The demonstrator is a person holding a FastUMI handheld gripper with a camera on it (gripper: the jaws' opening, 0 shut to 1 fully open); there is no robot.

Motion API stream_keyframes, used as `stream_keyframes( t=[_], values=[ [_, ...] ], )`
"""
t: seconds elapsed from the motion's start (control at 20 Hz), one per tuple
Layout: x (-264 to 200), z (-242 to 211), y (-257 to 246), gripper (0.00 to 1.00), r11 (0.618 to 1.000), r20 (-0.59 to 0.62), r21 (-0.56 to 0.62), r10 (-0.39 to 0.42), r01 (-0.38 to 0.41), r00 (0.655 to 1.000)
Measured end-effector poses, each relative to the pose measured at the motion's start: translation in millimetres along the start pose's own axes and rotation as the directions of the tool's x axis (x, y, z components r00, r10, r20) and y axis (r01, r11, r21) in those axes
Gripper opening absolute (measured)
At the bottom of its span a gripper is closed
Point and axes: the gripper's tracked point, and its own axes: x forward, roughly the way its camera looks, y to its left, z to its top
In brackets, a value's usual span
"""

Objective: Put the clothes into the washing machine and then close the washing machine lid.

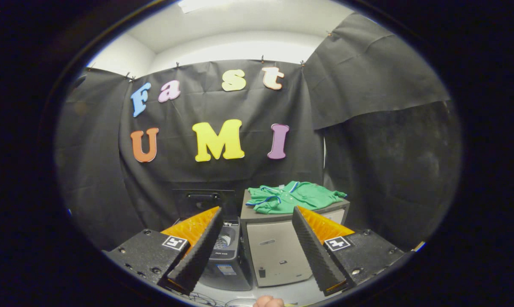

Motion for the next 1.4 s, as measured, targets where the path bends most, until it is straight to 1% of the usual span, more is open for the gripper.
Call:
stream_keyframes(
  t=[0.5, 0.75, 0.85, 1.1, 1.2, 1.4],
  values=[
    [12.9, -0.7, 8.5, 1.0, 1.0, -0.013, -0.005, 0.0, 0.0, 1.0],
    [31.5, 18.7, 8.6, 1.0, 1.0, -0.019, -0.023, 0.005, -0.005, 1.0],
    [44.6, 30.9, 0.7, 1.0, 0.999, -0.012, -0.031, -0.01, 0.009, 1.0],
    [93.1, 59.6, -21.6, 1.0, 0.997, -0.023, -0.072, -0.021, 0.019, 1.0],
    [122.8, 68.6, -29.2, 1.0, 0.997, -0.029, -0.076, -0.018, 0.015, 0.999],
    [191.9, 75.7, -42.3, 1.0, 0.991, -0.05, -0.135, -0.006, -0.001, 0.999]
  ],
)
